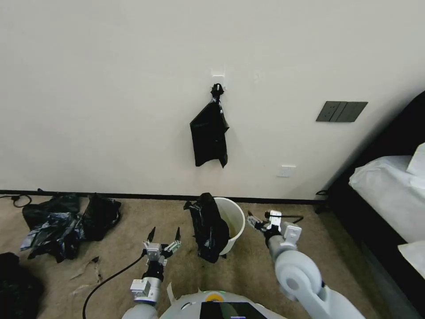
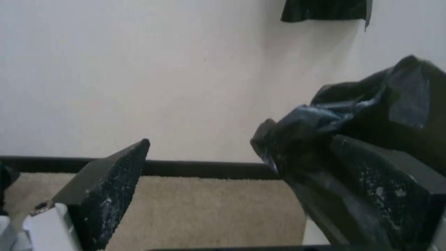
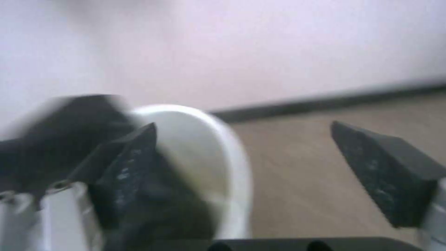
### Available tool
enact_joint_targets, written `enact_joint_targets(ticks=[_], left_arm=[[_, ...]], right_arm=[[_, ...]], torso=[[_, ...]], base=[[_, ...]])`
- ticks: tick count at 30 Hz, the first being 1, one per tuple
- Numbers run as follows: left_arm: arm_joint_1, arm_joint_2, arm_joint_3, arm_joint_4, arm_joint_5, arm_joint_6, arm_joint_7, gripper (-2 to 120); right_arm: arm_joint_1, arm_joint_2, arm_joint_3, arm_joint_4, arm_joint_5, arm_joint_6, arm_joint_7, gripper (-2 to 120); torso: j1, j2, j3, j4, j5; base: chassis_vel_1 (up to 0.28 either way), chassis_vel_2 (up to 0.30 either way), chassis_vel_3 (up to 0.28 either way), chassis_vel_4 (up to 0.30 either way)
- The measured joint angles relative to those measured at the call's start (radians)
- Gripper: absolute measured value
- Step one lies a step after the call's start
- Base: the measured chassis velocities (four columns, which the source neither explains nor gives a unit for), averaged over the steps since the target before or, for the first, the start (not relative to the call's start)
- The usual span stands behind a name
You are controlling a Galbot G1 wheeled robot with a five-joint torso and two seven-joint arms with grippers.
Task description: Place a trash bag onto the trash bin.
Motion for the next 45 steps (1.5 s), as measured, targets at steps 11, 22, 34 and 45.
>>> enact_joint_targets(ticks=[11,22,34,45], left_arm=[[-0.012,-0.031,0.023,0.005,0.001,0.065,-0.018,100],[-0.032,-0.058,0.031,0.007,0.019,0.093,-0.020,100],[-0.044,-0.051,0.042,0.005,0.018,0.110,-0.021,100],[-0.057,-0.038,0.059,0.006,-0.005,0.131,-0.030,100]], right_arm=[[0.308,-0.069,-0.200,-0.023,0.229,-0.227,-0.302,100],[0.500,-0.023,-0.358,-0.162,0.317,-0.246,-0.265,99],[0.551,-0.002,-0.413,-0.221,0.312,-0.225,-0.232,65],[0.541,-0.012,-0.416,-0.226,0.312,-0.224,-0.213,25]], torso=[[0.000,0.000,0.000,0.0004,-0.0001],[0.000,0.000,0.000,0.0002,-0.0001],[0.000,0.000,0.000,0.0002,0.0000],[0.000,0.000,0.000,0.0001,0.0000]], base=[[0.000,0.000,0.000,0.000],[0.000,0.000,0.000,0.000],[0.000,0.000,0.000,0.000],[0.000,0.000,0.000,0.000]])
